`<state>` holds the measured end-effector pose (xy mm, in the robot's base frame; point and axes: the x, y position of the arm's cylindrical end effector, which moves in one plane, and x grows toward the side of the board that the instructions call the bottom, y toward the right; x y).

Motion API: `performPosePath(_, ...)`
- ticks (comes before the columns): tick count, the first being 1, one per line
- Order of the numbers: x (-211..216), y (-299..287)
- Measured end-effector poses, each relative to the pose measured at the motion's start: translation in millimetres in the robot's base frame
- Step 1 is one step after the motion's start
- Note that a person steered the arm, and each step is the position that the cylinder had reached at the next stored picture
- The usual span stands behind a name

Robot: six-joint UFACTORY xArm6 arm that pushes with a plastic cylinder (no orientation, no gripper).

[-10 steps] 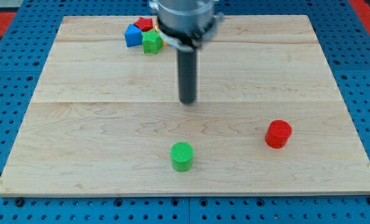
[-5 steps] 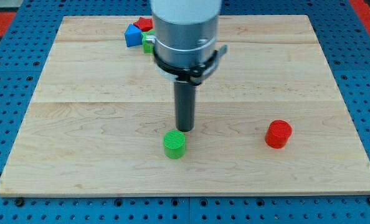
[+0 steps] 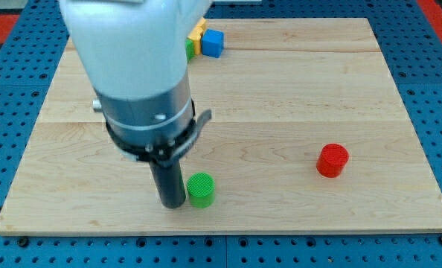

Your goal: Move the green circle into the green star

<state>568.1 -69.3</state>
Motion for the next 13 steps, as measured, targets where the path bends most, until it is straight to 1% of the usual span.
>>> performPosePath(1, -1.6, 8.6)
performPosePath(2, 17.2, -9.2)
performPosePath(3, 37.1, 20.9)
performPosePath(4, 16.9, 73.4)
performPosePath(5, -22.2, 81.9)
performPosePath(6, -0.6, 68.2)
performPosePath(7, 3.4, 78.8)
performPosePath(8, 2.9, 26.6)
performPosePath(9, -2.1, 14.9)
performPosePath(10, -48.1, -8.4)
performPosePath(11, -37.7, -3.2)
performPosePath(12, -4.5, 3.0)
performPosePath(13, -52.1, -29.3)
